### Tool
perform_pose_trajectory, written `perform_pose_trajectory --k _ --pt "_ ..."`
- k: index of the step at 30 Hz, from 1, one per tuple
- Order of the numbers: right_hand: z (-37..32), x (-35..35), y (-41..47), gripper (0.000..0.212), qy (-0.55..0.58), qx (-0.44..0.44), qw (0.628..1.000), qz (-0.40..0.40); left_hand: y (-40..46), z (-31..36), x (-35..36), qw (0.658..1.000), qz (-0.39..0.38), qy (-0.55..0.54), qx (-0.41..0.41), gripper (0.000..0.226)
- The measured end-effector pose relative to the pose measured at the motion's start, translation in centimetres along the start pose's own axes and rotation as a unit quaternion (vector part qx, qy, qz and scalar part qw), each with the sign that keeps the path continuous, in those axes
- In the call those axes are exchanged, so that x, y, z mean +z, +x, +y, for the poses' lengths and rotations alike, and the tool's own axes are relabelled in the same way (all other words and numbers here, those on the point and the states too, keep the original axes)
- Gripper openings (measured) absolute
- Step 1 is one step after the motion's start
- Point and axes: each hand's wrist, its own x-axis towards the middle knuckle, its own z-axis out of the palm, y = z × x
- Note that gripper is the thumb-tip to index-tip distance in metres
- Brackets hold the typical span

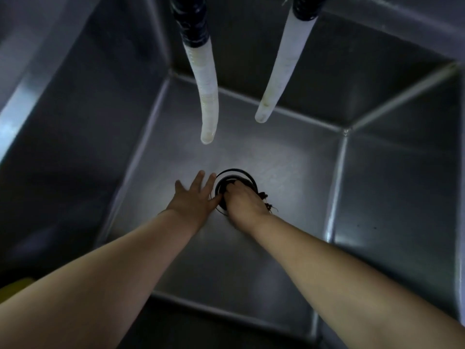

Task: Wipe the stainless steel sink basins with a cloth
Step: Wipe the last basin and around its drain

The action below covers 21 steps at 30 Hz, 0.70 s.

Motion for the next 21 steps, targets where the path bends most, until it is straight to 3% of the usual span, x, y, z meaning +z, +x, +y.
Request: perform_pose_trajectory --k 3,5,9,13,15,18,21 --pt "1.0 0.6 -1.8 0.029 0.016 -0.077 0.992 0.100 -0.1 -0.3 0.2 1.000 0.015 0.005 0.005 0.086" --pt "1.4 0.7 -2.9 0.024 0.066 -0.079 0.978 0.180 -0.1 -0.3 0.4 1.000 0.021 0.009 0.012 0.086" --pt "2.2 -0.7 -4.0 0.026 0.156 -0.006 0.926 0.344 0.3 -0.2 0.9 0.999 0.031 0.005 0.008 0.080" --pt "2.2 -2.3 -3.9 0.030 0.179 0.099 0.882 0.425 0.4 -0.5 1.0 0.999 0.036 -0.003 0.011 0.100" --pt "1.7 -2.1 -3.7 0.031 0.140 0.071 0.906 0.393 0.5 -0.5 1.2 0.999 0.041 -0.006 0.009 0.097" --pt "1.1 -0.3 -2.9 0.038 -0.041 -0.020 0.985 0.165 0.7 -0.3 1.4 0.999 0.052 -0.013 0.004 0.084" --pt "0.4 1.0 -1.6 0.044 -0.106 -0.042 0.990 0.081 1.1 -0.4 1.7 0.999 0.047 -0.018 0.003 0.082"
